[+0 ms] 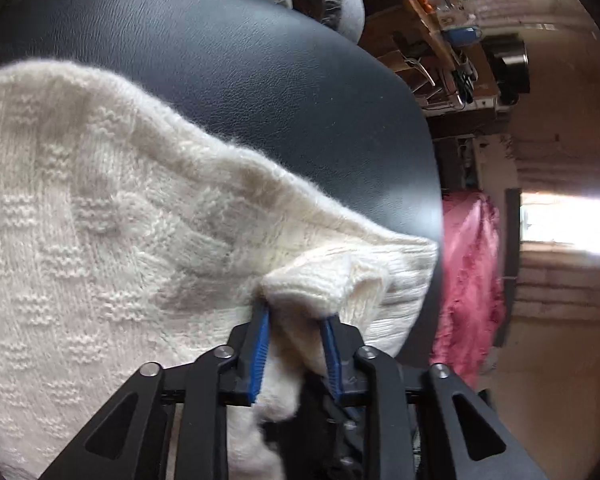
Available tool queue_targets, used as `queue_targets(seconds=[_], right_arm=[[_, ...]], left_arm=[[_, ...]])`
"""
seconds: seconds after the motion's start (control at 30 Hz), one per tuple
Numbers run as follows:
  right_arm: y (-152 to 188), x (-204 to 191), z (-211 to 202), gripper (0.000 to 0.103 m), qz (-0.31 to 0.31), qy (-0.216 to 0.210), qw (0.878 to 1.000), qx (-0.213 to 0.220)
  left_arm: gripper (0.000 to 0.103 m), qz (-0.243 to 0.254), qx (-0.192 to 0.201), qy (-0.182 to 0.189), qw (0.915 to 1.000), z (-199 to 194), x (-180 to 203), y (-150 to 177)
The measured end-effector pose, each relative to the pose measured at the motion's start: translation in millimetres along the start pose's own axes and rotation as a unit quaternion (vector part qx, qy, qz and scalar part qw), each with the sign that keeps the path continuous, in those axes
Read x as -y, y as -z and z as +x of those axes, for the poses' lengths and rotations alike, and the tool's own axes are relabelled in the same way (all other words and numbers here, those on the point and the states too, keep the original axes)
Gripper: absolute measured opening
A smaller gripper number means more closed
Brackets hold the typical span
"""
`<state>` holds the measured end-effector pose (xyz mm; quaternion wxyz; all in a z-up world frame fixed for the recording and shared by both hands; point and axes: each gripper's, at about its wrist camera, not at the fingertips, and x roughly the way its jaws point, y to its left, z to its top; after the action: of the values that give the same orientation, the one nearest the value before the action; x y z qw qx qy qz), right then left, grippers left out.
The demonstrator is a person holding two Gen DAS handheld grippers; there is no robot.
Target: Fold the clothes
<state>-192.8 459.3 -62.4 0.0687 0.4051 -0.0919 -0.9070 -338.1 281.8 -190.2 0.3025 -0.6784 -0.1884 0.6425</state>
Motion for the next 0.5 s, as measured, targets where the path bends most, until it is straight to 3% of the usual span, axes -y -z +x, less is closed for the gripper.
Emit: queue_targets(seconds=[0.2,0.23,0.3,0.37,0.47,0.5], right_arm=[[-2.6,8.5,-4.7,0.018,0.028,-0.014,0.999,0.007],[-3.0,10.7,-6.3,0.025,0.035,-0.017,0.999,0.009],[-3.8,15.7,-16.1,0.042,0.061,-0.029,0.997,0.023],[-4.6,21.6,-33.0,0.072,0.097,-0.057,0.993,0.048],[-1.4,31.7,-51.4,0.079,0.162,-0.109,0.979,0.066],[1.3,33.3,-54.9,0.079,0.179,-0.121,0.974,0.065]], left_arm=[[0.008,0.035,0.090,0.039,0.9945,-37.1,24.2,10.9],[0.000,0.043,0.106,0.047,0.9923,-45.8,29.4,12.1],[0.000,0.053,0.143,0.068,0.9860,-75.7,36.5,11.9],[0.000,0.057,0.173,0.097,0.9784,-109.9,42.1,8.1],[0.000,0.066,0.208,0.116,0.9689,-153.9,47.2,0.5],[0.000,0.068,0.203,0.114,0.9702,-159.9,45.3,-1.0]])
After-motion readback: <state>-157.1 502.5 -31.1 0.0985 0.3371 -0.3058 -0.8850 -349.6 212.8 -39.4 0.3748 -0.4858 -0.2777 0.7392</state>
